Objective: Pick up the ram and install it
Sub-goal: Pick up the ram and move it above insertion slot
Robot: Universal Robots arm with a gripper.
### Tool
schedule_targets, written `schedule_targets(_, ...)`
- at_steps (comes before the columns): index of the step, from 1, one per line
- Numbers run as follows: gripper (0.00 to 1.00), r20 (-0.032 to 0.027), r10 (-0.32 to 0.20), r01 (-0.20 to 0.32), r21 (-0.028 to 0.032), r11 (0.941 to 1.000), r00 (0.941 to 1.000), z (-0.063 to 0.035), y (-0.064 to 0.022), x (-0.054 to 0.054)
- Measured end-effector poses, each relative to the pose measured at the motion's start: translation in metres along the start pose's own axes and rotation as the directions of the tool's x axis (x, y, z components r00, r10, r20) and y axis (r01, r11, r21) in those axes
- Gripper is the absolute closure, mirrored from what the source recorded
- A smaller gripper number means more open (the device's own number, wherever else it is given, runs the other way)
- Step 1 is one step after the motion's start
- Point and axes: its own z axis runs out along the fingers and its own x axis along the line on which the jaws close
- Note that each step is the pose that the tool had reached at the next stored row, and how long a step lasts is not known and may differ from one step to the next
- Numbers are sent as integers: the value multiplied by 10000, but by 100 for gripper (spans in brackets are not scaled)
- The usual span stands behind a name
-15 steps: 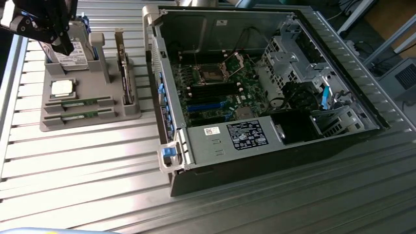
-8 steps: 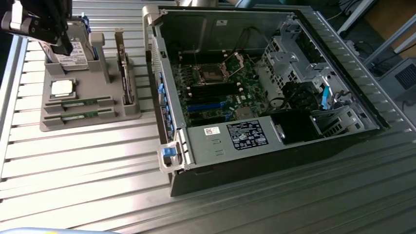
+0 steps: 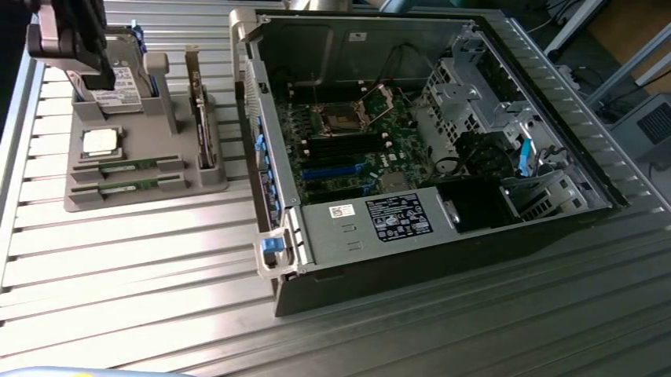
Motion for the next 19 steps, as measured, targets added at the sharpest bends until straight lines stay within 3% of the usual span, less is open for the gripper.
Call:
schedule_targets(4,90,-37,-919,919,-27,9958,9958,0,0,0)
schedule_targets(6,90,-61,-1570,1569,-48,9876,9876,0,0,0)
schedule_targets(10,90,-62,-1614,1614,-49,9869,9869,0,0,0)
schedule_targets(12,77,-61,-1615,1615,-49,9869,9869,0,0,2)
schedule_targets(13,77,-61,-1615,1615,-49,9869,9868,0,0,2)
schedule_targets(14,70,-61,-1615,1615,-49,9869,9869,0,0,2)
schedule_targets(19,70,-55,-1616,1615,-47,9869,9868,51,29,4)
